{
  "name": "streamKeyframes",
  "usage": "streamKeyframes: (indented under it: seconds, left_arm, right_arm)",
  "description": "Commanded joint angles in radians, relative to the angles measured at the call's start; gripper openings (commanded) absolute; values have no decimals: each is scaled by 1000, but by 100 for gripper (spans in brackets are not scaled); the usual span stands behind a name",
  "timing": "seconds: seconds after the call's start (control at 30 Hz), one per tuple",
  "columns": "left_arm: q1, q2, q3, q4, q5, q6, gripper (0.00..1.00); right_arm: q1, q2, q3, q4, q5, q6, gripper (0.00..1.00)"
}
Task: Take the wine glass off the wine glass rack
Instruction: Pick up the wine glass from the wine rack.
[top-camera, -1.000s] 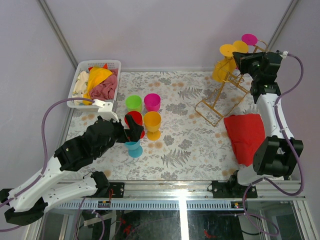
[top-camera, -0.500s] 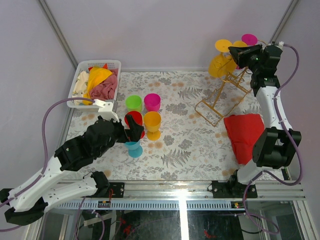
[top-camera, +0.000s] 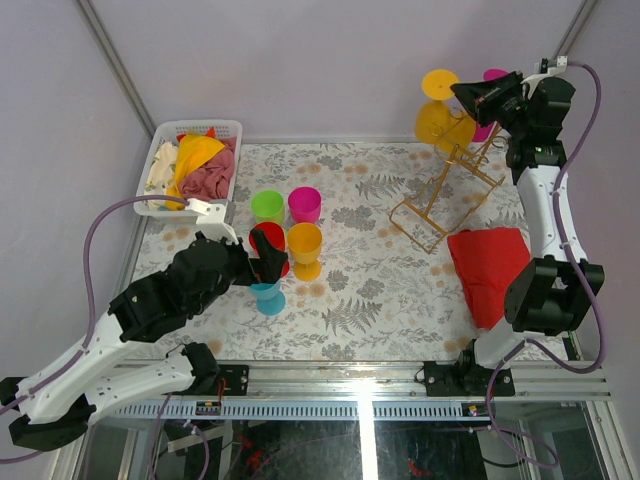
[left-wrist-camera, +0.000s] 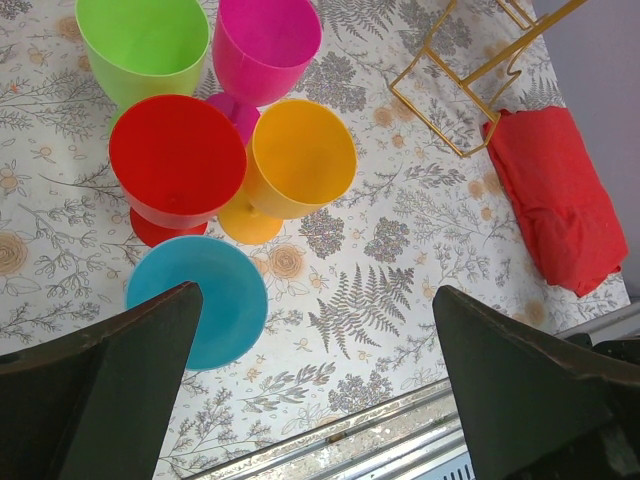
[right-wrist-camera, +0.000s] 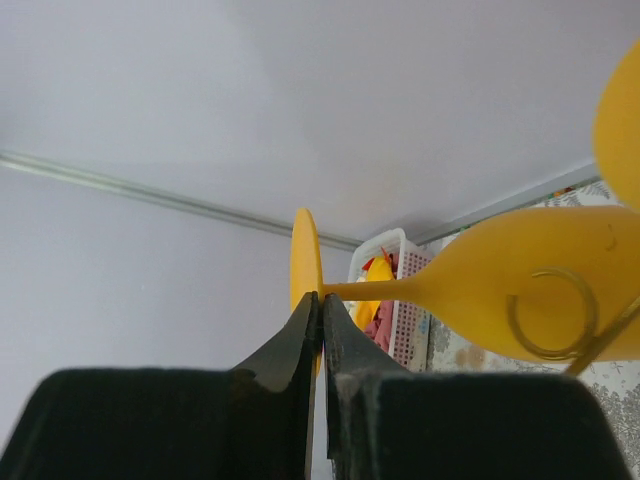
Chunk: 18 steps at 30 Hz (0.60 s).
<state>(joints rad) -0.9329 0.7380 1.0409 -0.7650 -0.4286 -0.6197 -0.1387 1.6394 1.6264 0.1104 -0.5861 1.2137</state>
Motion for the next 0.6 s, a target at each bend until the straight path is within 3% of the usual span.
streamKeyframes:
  seconds: [0.0, 0.13, 0.33, 0.57]
  left_arm:
    - [8, -17, 1, 51, -16, -20, 100]
    - [6, -17, 7, 51, -20, -19, 100]
    - [8, -16, 1, 67, -14, -28, 100]
    - [8, -8, 6, 89, 10, -26, 100]
  right_arm:
    - [-3, -4, 69, 117, -189, -18, 0]
    - [-4, 46, 74, 330, -305, 88, 0]
    - [7, 158, 212, 444, -483, 184, 0]
    - [74, 87, 171, 466, -590, 46, 0]
